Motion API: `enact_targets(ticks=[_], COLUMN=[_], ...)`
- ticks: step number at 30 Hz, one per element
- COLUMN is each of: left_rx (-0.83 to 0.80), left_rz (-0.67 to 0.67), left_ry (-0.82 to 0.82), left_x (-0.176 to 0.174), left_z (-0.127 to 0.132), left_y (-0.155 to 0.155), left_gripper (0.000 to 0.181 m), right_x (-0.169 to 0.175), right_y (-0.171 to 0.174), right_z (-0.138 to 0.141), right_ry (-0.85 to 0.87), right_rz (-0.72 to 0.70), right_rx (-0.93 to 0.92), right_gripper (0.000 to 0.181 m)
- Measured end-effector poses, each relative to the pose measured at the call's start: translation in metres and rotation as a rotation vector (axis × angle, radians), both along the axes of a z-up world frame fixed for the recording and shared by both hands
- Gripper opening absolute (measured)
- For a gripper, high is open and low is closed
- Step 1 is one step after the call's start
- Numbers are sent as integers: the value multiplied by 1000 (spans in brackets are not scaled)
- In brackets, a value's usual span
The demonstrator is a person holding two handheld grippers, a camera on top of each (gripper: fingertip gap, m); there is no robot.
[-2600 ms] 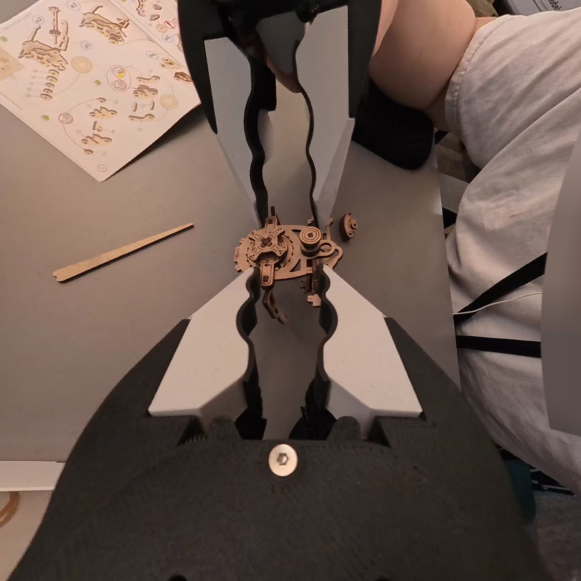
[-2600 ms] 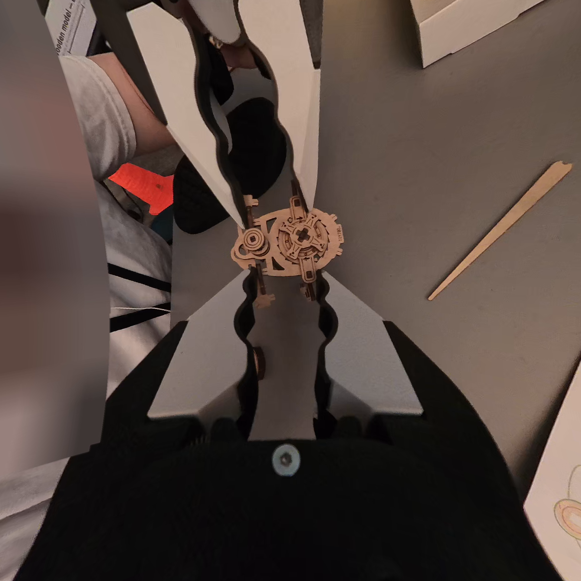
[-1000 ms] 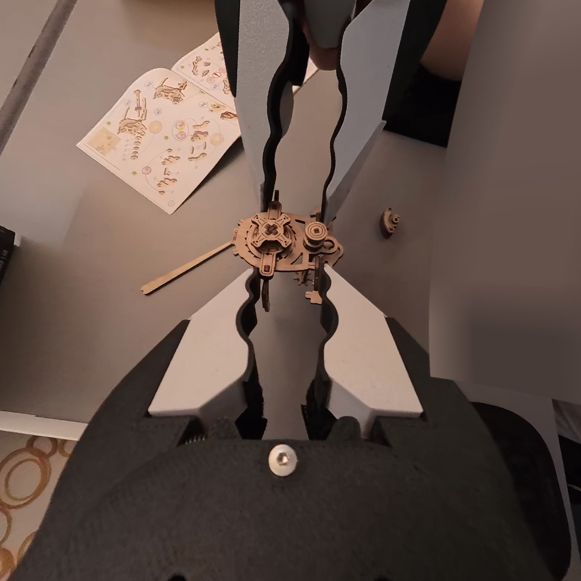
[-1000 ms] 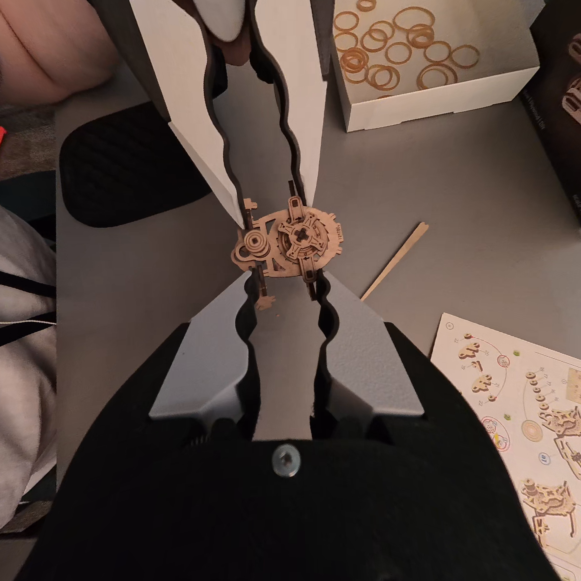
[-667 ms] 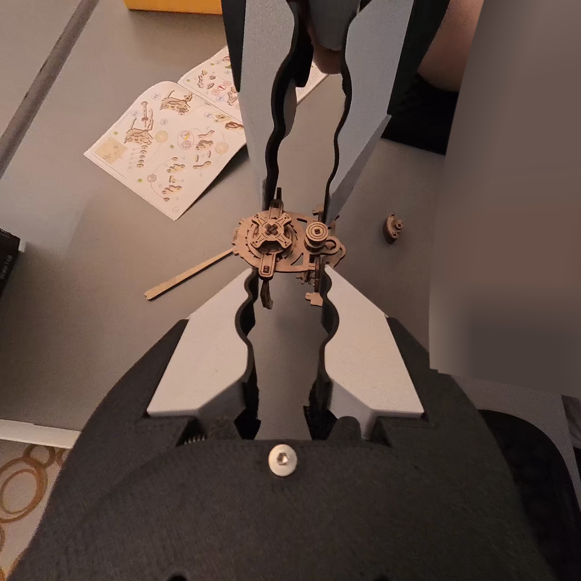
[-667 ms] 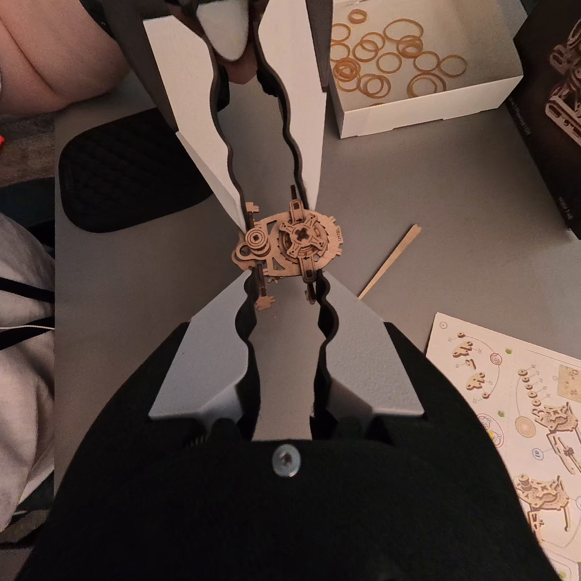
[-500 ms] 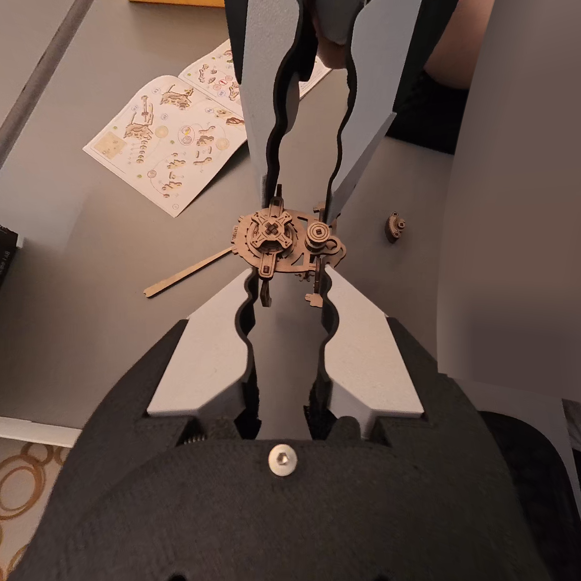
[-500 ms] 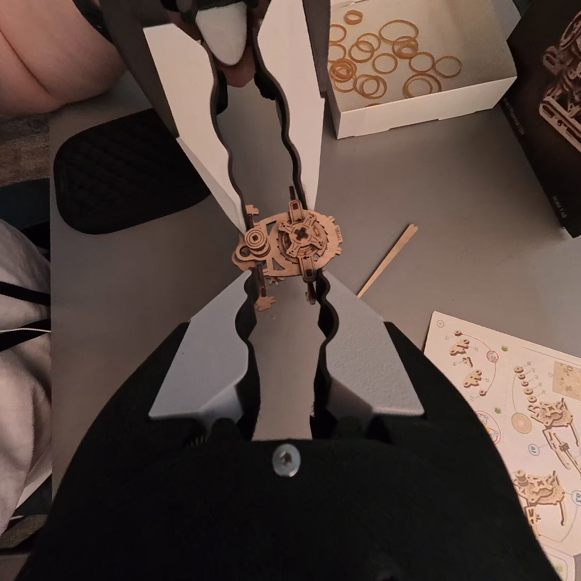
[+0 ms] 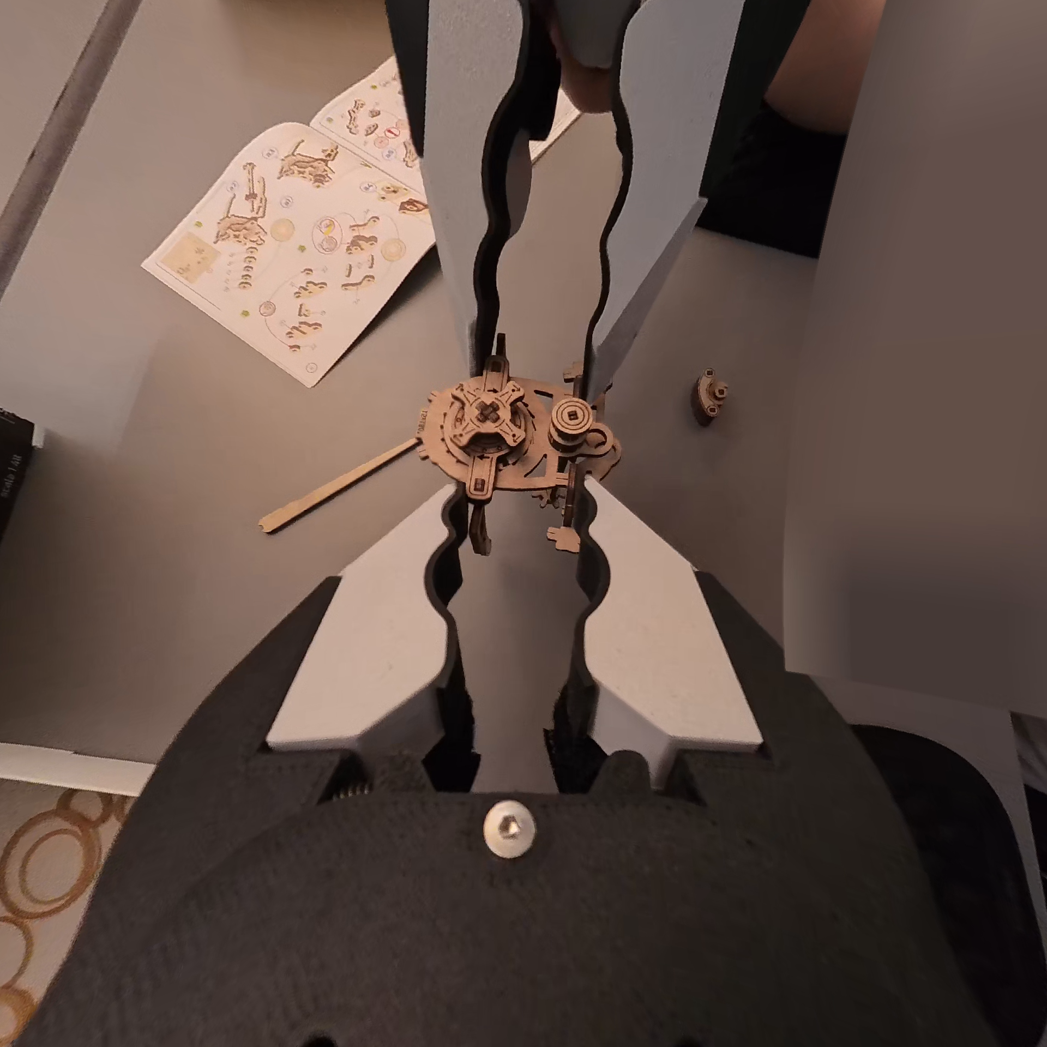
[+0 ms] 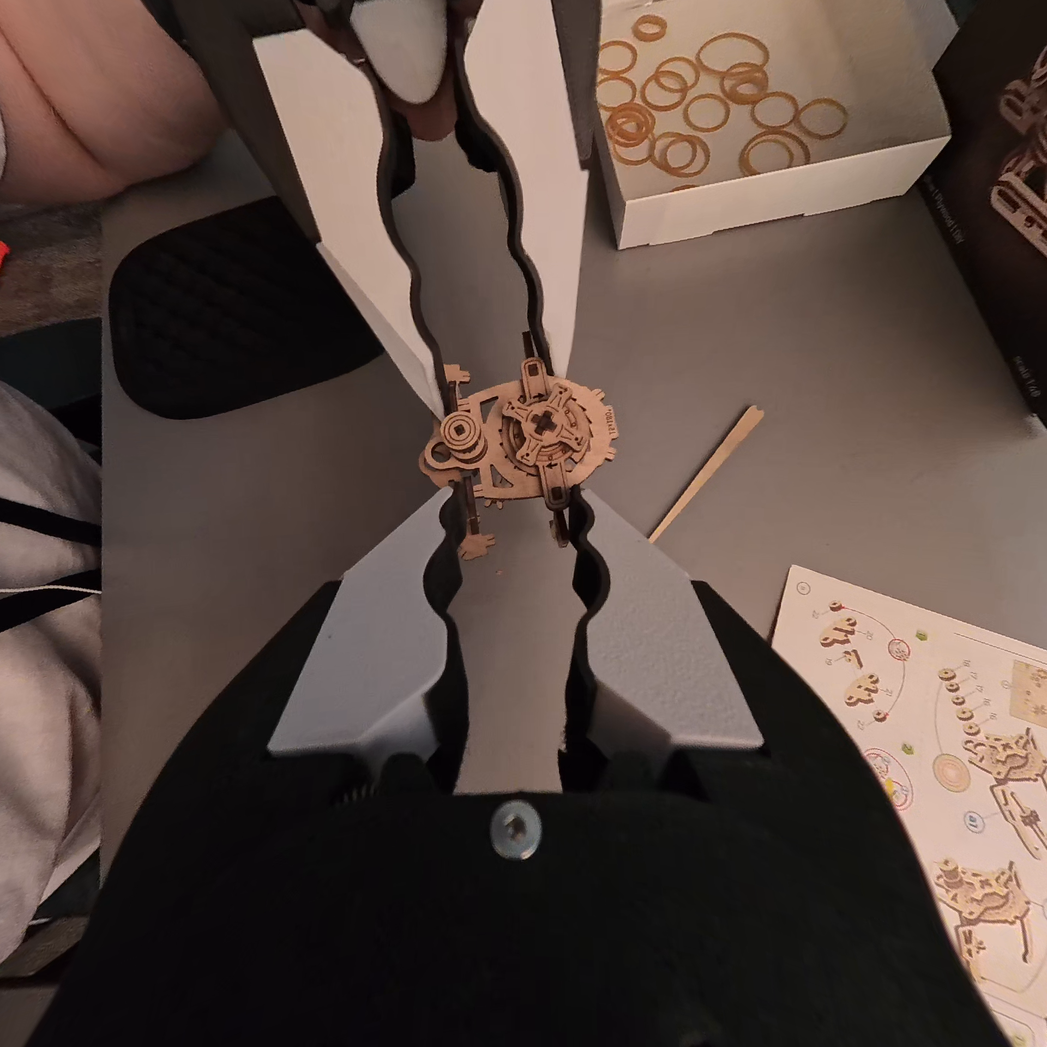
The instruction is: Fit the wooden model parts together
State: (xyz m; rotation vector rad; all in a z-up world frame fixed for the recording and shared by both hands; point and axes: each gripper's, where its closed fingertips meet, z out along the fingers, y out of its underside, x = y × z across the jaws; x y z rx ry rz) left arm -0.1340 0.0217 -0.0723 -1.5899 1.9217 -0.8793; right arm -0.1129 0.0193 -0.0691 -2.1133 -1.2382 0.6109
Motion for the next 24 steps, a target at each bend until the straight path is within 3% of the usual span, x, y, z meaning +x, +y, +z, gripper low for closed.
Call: enact_targets(ticks=[24], left_rx=[2], left_rz=[28], left_ry=[-13], left_x=[3], left_z=[-2], left_y=[3], left_gripper=[36], right_x=[1], right_y=[4], right_z=[-1], right_ry=[-39], right_rz=[-17], right_rx=[61], right_gripper=[35])
